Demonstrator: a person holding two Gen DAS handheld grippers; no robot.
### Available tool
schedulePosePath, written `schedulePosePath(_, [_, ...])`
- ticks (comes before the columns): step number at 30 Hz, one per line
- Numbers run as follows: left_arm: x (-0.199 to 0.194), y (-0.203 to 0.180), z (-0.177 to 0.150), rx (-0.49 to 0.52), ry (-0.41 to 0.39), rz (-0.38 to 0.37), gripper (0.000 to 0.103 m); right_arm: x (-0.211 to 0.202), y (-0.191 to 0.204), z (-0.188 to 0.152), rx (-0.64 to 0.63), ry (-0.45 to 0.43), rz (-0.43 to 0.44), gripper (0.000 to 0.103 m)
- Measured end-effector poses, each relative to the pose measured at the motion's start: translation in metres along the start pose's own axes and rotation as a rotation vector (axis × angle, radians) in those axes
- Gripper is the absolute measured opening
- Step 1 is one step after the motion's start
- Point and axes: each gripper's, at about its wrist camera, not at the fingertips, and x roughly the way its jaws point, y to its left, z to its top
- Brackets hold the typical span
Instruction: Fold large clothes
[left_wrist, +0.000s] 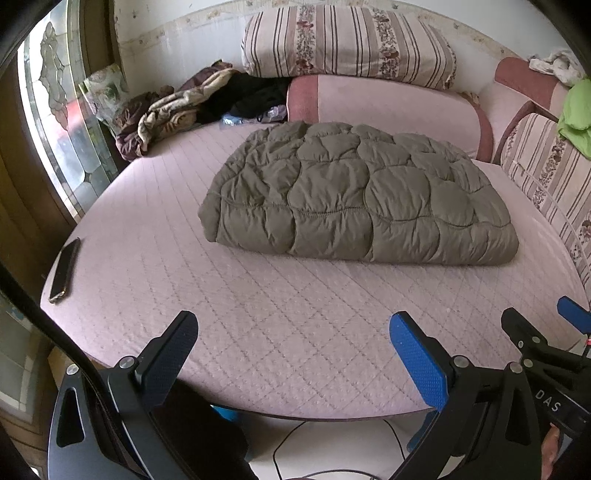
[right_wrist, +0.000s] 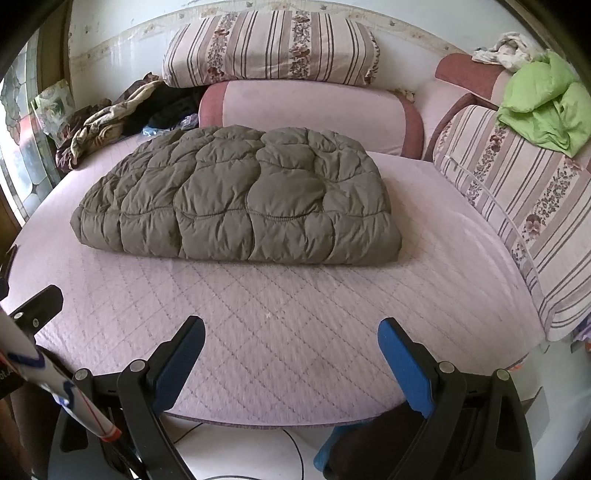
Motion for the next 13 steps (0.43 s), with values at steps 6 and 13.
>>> schedulePosePath(6, [0.018,0.006,0.010,-0.014,0.002,0.022,0.103,0.011,0.001,0.005,0.001,0.010,-0.010,0.097])
schedulePosePath(13, [0.032,0.019,0.015,-0.046,0.037,0.019,0.103,0.021,0.004,0.007,-0.003,0.026,-0.020,0.097])
